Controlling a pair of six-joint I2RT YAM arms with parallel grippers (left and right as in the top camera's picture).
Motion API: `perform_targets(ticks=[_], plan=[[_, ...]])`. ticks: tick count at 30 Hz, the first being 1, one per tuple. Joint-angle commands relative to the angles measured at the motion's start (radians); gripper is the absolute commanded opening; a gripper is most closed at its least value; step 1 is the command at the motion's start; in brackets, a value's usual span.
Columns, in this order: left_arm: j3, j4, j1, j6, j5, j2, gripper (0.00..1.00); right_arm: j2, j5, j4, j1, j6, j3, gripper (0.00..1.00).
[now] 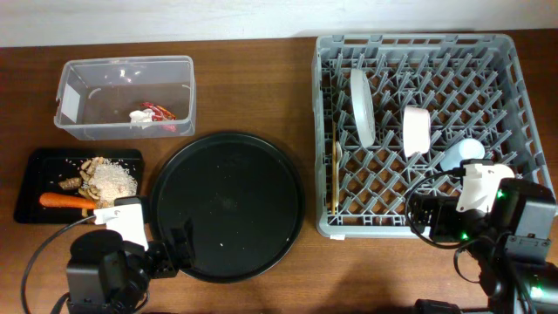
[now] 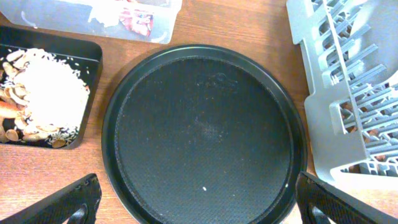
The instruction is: Sort waste into correct bins and load items into the dishwasher rack
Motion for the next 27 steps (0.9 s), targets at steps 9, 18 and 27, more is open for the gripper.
perform_targets(ticks=[9,18,27], plan=[[-0.008,0.002,0.000,-0.009,0.003,-0.005,0.99,0.066,0.013,0.003,0.009,0.005,-0.004,0.99],[-0.008,0.002,0.000,-0.009,0.003,-0.005,0.99,-0.116,0.084,0.249,0.185,0.001,-0.101,0.99],[-0.008,0.002,0.000,-0.009,0.003,-0.005,0.99,-0.584,0.079,0.655,0.202,0.002,-0.550,0.99]])
